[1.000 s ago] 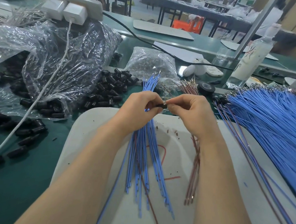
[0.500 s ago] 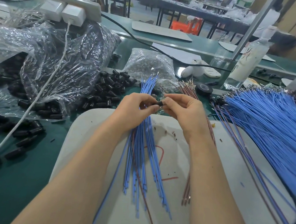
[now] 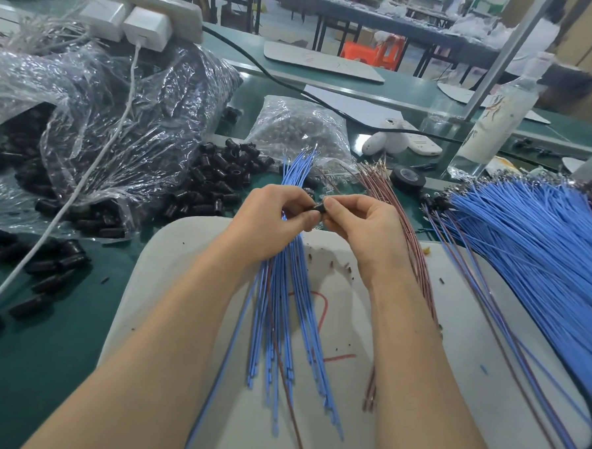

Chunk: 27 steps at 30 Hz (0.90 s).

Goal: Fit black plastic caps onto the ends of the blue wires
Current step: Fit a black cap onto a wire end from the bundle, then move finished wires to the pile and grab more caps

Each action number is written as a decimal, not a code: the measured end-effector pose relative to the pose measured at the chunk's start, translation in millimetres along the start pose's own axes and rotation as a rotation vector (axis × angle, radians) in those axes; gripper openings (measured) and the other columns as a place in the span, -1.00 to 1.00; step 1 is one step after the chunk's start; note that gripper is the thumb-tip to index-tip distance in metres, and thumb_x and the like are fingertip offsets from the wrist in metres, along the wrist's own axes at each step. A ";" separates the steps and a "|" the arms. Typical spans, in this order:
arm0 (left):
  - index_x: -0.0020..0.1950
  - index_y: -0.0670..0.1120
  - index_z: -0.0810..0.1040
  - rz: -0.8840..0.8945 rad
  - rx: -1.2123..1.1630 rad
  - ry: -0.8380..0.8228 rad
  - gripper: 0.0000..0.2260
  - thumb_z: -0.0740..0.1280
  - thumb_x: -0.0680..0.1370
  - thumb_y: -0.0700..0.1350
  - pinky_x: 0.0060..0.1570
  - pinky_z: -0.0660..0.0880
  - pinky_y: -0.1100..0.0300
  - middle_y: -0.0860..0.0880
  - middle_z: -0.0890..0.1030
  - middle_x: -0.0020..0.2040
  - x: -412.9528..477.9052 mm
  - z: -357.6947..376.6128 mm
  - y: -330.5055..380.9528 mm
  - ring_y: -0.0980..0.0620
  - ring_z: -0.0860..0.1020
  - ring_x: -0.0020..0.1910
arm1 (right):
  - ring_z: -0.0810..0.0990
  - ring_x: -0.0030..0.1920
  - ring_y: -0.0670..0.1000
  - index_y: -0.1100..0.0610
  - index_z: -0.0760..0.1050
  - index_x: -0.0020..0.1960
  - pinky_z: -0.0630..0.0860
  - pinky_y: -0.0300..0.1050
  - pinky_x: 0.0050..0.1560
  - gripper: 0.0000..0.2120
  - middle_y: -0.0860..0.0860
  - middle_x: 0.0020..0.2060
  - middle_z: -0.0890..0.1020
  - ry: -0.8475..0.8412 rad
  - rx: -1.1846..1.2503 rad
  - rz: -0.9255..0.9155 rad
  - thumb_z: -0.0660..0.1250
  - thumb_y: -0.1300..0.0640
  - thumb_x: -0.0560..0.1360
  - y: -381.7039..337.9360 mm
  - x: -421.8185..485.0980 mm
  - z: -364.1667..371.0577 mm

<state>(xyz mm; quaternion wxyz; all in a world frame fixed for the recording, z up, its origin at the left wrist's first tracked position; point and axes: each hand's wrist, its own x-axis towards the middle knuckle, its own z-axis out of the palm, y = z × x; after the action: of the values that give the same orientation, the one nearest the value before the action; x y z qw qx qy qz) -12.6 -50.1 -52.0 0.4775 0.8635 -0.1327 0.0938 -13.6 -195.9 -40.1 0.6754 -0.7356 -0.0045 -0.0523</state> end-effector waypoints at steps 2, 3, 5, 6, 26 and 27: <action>-0.09 -0.03 0.63 -0.006 -0.020 0.014 -0.96 0.39 0.51 -0.10 -0.14 0.44 0.34 0.10 0.66 -0.28 0.2 0.3 0.9 0.21 0.56 -0.27 | 0.65 -0.29 -0.12 0.15 0.61 -0.17 0.57 -0.32 -0.19 -0.90 0.00 -0.35 0.67 0.006 0.066 0.027 0.37 0.28 0.50 -1.0 0.3 0.5; -0.09 -0.03 0.63 -0.011 -0.029 0.016 -0.96 0.39 0.51 -0.10 -0.13 0.45 0.31 0.10 0.66 -0.27 0.2 0.3 1.3 0.21 0.56 -0.26 | 0.65 -0.30 -0.12 0.16 0.61 -0.15 0.57 -0.32 -0.20 -0.90 -0.01 -0.35 0.67 0.011 0.105 0.051 0.36 0.28 0.51 -1.1 1.0 0.7; -0.09 -0.03 0.63 -0.017 -0.041 0.014 -0.97 0.39 0.51 -0.11 -0.12 0.46 0.28 0.10 0.66 -0.27 -0.2 0.4 1.8 0.21 0.56 -0.26 | 0.65 -0.30 -0.12 0.17 0.61 -0.15 0.57 -0.32 -0.21 -0.89 -0.02 -0.36 0.68 0.020 0.162 0.098 0.34 0.25 0.53 0.0 2.8 1.1; -0.09 -0.05 0.63 -0.019 -0.043 0.011 -0.96 0.39 0.51 -0.12 -0.12 0.45 0.28 0.10 0.67 -0.27 -0.5 0.4 2.2 0.21 0.57 -0.26 | 0.65 -0.30 -0.12 0.17 0.61 -0.15 0.57 -0.33 -0.21 -0.89 -0.02 -0.37 0.68 0.018 0.174 0.112 0.34 0.25 0.53 0.2 2.8 1.0; -0.13 -0.04 0.51 0.123 -0.707 0.572 -0.93 0.33 0.56 -0.11 -0.30 0.42 0.35 0.12 0.62 -0.32 41.7 -48.8 127.0 0.24 0.51 -0.39 | 0.43 -0.54 -0.07 0.21 0.52 -0.04 0.38 -0.29 -0.51 -0.72 -0.05 -0.50 0.38 -0.437 0.317 0.041 0.13 0.04 0.57 -79.6 -46.6 -47.6; -0.15 -0.04 0.49 0.098 -0.797 0.587 -0.91 0.34 0.56 -0.12 -0.28 0.42 0.33 0.11 0.59 -0.36 49.4 -43.4 136.1 0.21 0.51 -0.39 | 0.37 -0.57 -0.10 0.20 0.54 -0.04 0.31 -0.33 -0.55 -0.75 -0.06 -0.49 0.36 -0.410 0.296 0.019 0.17 0.05 0.54 -85.7 -53.4 -64.7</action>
<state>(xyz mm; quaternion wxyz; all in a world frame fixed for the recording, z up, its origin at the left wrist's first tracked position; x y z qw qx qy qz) -10.7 -89.4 94.0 0.7826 0.5437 -0.0587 0.2976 -77.9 -249.3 46.0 0.7611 -0.6240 -0.1423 0.1055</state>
